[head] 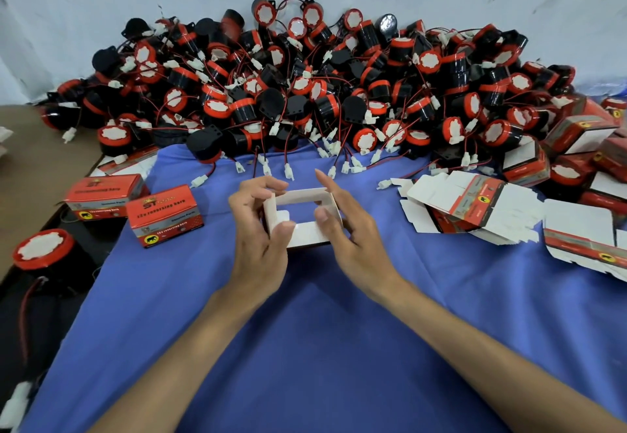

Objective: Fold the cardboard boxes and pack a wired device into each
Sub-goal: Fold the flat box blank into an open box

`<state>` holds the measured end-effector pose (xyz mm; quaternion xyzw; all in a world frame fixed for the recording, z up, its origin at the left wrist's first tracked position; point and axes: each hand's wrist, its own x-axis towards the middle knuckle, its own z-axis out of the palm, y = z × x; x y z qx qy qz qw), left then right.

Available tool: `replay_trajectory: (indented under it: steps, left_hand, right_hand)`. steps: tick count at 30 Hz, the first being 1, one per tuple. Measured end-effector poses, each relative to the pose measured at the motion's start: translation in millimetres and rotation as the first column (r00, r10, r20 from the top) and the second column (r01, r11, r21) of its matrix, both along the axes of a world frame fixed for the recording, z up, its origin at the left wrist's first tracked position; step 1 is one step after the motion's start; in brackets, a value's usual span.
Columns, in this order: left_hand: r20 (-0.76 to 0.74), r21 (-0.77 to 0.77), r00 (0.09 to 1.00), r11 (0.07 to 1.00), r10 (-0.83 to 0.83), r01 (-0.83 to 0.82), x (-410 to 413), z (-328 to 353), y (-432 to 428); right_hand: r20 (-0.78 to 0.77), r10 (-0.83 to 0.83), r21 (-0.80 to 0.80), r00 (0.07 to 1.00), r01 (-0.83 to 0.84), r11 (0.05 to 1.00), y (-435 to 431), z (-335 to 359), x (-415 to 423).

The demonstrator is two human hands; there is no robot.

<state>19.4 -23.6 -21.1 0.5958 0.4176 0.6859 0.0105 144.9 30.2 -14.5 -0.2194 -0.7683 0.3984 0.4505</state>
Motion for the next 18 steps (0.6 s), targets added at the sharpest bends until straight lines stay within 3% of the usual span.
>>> replay_trajectory:
  steps: [6,11,15,18]
  left_hand:
    - [0.008,-0.048,0.998,0.997,0.063,-0.063,2.0,0.1,-0.5]
    - [0.048,-0.042,0.998,0.998,0.041,-0.039,-5.0,2.6,-5.0]
    - [0.036,-0.044,0.999,0.999,-0.007,0.009,-0.1,-0.2,-5.5]
    - [0.018,-0.09,1.0,0.996,-0.011,0.013,1.0,-2.4,-5.4]
  right_hand:
    - [-0.014,0.092,0.012,0.996,-0.092,0.996,-1.2,-1.6,3.0]
    - [0.005,0.161,-0.105,0.987,-0.16,0.981,-3.1,-4.1,-0.9]
    - [-0.033,0.169,-0.132,0.985,-0.172,0.976,-4.8,-1.8,-1.1]
    - [-0.098,0.207,-0.252,0.973,-0.226,0.941,-2.3,-2.4,-1.1]
